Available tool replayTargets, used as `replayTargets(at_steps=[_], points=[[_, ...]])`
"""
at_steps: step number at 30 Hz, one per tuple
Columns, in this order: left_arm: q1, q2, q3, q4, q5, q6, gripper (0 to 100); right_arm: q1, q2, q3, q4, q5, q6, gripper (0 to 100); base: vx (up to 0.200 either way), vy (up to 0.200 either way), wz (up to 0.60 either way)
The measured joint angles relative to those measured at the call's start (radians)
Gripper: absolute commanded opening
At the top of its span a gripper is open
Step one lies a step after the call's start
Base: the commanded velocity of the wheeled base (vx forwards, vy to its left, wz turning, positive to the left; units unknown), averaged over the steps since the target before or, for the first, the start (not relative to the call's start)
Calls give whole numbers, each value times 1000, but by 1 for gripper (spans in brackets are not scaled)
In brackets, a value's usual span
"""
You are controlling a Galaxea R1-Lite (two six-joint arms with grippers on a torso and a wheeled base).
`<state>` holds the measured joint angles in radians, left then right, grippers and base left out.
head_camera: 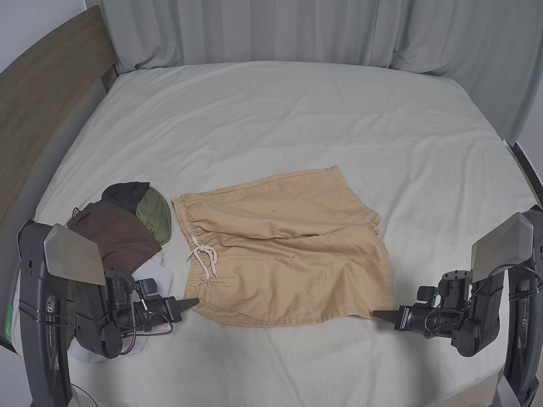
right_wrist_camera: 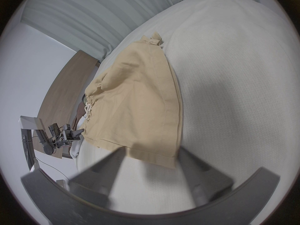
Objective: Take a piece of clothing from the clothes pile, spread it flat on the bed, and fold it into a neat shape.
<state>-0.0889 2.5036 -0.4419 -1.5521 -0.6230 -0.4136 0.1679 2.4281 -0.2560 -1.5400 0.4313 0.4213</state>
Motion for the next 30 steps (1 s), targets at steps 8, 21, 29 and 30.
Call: replayTargets(at_steps=[8,21,29,30], points=[[0,0,0,0,0,0,0,-1,3,2,-2,-2,-8,0,0,0,0],[0,0,0,0,0,0,0,0,3,6,-3,-3,-11,0,0,0,0],[18,-1,18,0,-11,73,0,0,2,13,-3,-2,-30,0,0,0,0],[23,-2,21,0,-17,81,0,0,2,17,-3,0,-44,0,0,0,0]])
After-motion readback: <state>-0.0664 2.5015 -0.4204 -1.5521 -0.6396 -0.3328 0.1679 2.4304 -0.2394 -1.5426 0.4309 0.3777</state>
